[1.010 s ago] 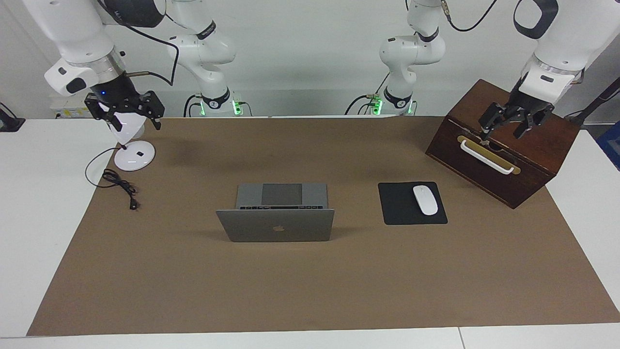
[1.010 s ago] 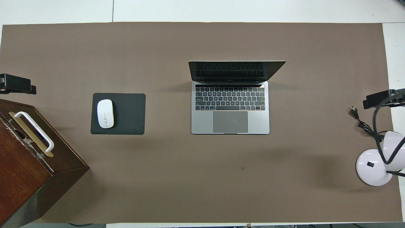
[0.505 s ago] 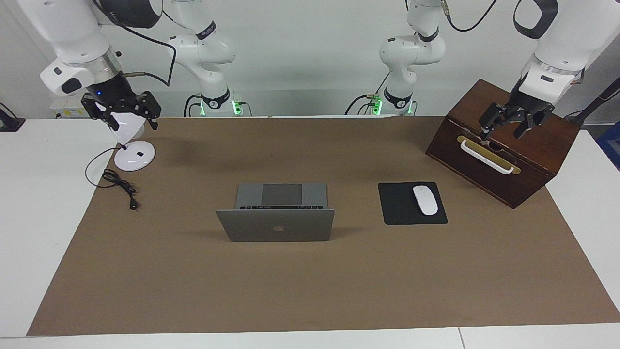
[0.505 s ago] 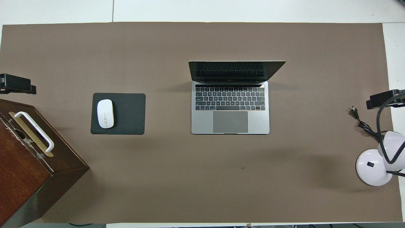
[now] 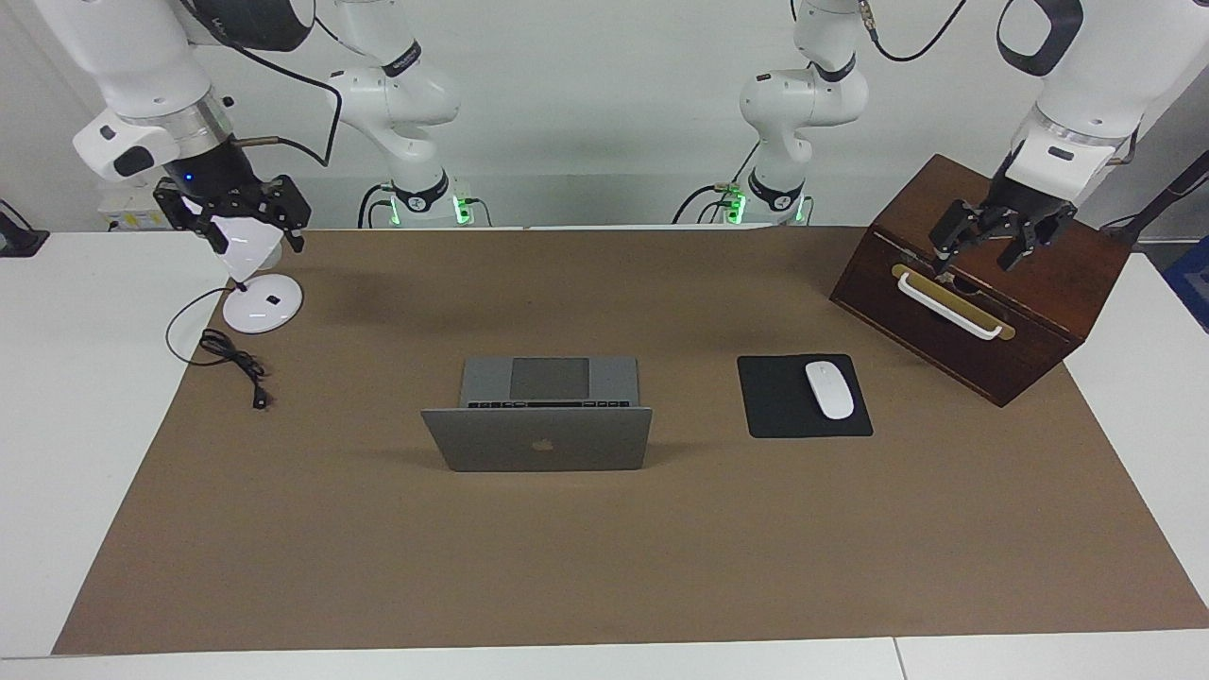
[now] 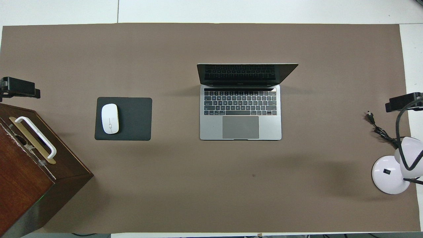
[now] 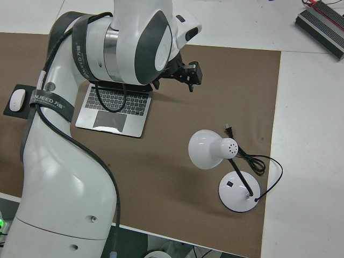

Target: Close laptop with both arms

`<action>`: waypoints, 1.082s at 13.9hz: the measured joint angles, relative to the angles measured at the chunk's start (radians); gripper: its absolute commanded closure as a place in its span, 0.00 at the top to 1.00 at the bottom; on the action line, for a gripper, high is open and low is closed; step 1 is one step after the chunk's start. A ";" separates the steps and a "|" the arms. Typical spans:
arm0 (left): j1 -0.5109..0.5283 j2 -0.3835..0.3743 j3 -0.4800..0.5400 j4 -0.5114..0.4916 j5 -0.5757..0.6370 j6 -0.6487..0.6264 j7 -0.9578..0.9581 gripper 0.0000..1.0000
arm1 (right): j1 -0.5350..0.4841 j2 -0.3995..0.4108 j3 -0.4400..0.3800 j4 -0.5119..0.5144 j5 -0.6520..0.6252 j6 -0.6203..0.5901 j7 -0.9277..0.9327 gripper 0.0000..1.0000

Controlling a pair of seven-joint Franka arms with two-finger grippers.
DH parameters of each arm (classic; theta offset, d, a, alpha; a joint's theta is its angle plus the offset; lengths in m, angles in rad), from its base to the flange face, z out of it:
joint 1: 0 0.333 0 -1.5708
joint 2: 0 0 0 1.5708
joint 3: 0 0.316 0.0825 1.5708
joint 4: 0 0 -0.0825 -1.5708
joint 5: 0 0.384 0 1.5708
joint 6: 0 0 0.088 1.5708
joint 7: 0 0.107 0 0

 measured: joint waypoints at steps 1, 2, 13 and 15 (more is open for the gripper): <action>0.000 0.000 0.001 0.000 0.000 -0.001 0.000 1.00 | -0.003 0.001 0.000 0.002 0.000 0.015 0.000 0.98; 0.000 0.000 0.002 -0.001 0.000 -0.001 0.000 1.00 | -0.005 0.006 0.000 0.011 0.000 0.021 0.000 0.97; 0.005 -0.001 0.014 -0.029 0.000 0.082 -0.003 0.00 | 0.010 0.436 0.016 0.396 0.000 0.192 0.003 0.00; 0.005 -0.002 0.013 -0.035 0.000 0.102 0.001 0.00 | 0.030 0.493 0.017 0.418 0.000 0.265 0.031 0.00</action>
